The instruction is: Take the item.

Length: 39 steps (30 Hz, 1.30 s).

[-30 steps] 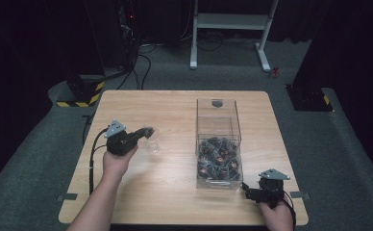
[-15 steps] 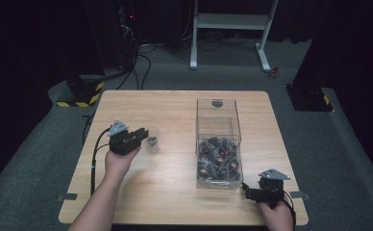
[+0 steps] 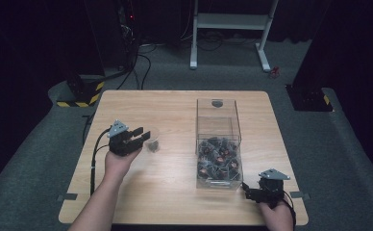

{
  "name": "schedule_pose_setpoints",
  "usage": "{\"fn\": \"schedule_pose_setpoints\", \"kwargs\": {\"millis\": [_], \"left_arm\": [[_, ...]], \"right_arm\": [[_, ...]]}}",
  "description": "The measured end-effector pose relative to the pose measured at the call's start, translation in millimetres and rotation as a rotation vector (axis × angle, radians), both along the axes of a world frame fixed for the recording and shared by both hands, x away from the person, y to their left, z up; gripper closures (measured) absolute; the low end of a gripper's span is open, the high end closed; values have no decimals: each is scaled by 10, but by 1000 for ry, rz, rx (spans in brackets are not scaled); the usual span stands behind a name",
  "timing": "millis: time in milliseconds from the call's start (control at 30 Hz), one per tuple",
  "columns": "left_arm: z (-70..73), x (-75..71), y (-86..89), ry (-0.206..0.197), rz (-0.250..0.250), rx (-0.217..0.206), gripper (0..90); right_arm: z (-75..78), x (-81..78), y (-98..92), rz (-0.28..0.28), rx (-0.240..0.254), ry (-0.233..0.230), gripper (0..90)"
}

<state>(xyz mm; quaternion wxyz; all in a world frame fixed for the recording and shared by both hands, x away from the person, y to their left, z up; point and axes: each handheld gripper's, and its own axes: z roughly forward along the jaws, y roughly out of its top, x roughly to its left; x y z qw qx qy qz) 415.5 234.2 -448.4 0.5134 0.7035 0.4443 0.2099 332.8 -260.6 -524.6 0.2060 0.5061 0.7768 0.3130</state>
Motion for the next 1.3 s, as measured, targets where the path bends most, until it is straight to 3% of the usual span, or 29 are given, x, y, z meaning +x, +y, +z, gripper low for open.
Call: {"fn": "schedule_pose_setpoints", "kwargs": {"millis": [467,833,1300], "left_arm": [[52,-69,9,-26,33,47,431],[93,-135,50,-22,28,53,294],[66,-270,146,-2,23,52,254]], "right_arm": [[0,0,0,0,0,0,77],[0,-1,-2,3,-1,-1,77],[0,-1,-1,3,-2,-1,77]]}}
